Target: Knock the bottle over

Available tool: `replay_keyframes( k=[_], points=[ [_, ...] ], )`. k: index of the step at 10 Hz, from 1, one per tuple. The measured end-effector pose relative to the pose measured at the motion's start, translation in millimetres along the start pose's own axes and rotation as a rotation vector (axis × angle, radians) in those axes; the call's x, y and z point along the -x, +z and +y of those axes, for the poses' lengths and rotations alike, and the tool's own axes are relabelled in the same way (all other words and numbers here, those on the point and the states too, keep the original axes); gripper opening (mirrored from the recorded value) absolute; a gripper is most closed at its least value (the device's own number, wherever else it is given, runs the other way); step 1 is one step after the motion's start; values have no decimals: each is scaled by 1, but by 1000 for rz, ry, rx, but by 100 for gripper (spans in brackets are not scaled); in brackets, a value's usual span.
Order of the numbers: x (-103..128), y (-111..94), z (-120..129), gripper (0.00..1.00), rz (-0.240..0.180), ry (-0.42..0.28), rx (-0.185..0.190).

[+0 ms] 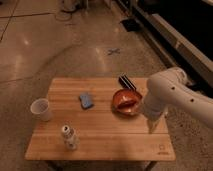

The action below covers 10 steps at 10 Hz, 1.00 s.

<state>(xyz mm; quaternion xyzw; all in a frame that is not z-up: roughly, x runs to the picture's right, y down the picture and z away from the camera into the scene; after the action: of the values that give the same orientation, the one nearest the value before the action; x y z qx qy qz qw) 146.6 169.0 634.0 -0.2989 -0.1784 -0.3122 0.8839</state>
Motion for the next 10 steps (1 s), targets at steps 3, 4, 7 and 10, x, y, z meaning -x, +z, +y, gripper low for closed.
replay_keyframes(
  k=[3,4,7,10],
  points=[
    [38,36,-3,69,22,-108,22],
    [46,45,-11,69,35,-132,21],
    [93,67,-36,69,43,-216,18],
    [142,71,-35,69,-8,-280,21]
  ],
)
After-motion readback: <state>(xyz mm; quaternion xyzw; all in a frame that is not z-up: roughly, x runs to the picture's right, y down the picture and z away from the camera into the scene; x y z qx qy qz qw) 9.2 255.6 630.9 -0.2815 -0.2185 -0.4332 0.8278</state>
